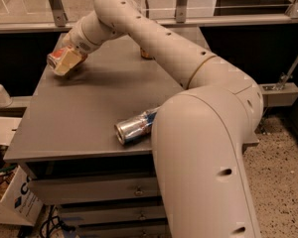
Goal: Pick coke can
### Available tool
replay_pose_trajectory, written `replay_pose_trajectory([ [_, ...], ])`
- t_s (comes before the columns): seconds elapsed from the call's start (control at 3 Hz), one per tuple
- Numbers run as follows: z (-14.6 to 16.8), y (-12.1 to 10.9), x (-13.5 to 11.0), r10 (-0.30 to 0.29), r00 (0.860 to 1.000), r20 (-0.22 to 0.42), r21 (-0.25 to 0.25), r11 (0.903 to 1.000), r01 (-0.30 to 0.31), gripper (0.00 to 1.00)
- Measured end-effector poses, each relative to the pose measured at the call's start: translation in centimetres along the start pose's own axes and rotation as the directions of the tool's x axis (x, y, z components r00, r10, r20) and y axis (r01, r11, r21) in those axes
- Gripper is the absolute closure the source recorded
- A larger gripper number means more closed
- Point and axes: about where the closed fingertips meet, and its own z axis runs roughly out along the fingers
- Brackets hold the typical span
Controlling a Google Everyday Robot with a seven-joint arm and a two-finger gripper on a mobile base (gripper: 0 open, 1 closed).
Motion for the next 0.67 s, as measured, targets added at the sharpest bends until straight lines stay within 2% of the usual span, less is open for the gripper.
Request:
replay_pose_trajectory([
  [0.33, -2.0, 0.5, -2.0, -0.05, 0.998, 0.041, 0.02, 0.9986, 0.049, 1.0],
  [0.67, -4.3, 1.6, -3.8, -0.085, 0.99, 0.115, 0.043, 0.9958, 0.081, 1.0],
])
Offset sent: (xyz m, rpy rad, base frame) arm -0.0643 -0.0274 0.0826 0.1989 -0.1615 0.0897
